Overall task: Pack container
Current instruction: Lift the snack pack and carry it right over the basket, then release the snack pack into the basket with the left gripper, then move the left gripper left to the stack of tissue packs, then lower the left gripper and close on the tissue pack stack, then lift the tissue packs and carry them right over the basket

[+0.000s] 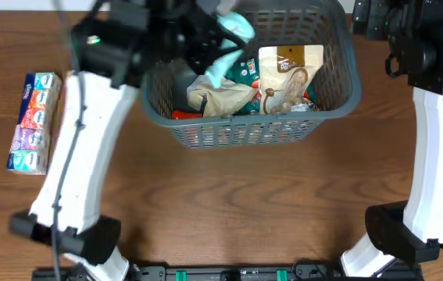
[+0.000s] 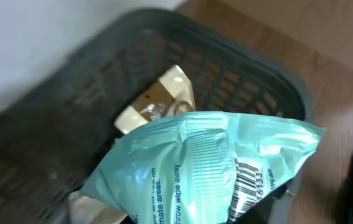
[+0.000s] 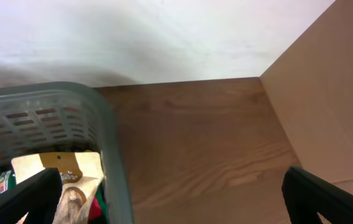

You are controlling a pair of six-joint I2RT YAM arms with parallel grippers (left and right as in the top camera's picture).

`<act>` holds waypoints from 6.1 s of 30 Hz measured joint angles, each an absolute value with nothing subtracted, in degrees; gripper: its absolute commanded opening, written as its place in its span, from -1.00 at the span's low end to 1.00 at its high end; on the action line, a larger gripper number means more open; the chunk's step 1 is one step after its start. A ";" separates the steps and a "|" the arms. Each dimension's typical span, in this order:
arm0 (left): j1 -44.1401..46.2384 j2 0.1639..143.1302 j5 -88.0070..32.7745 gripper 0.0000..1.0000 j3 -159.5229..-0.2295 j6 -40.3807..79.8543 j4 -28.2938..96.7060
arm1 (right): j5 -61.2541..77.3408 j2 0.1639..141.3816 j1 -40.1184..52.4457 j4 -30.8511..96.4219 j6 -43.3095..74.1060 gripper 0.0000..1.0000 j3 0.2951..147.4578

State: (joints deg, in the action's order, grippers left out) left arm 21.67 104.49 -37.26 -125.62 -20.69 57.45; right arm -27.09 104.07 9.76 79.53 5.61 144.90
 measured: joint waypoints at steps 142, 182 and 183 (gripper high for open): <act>-33.04 109.43 -11.31 -0.90 -101.45 -30.22 53.69 | -27.09 104.07 9.76 79.55 5.61 0.99 144.90; 1.85 105.30 -33.19 -0.89 -127.17 -27.27 45.67 | -27.07 104.07 9.76 79.53 5.61 0.98 144.90; 2.57 105.27 -34.96 -0.89 -127.17 -27.29 45.06 | -27.09 104.07 9.76 79.53 5.61 0.98 144.90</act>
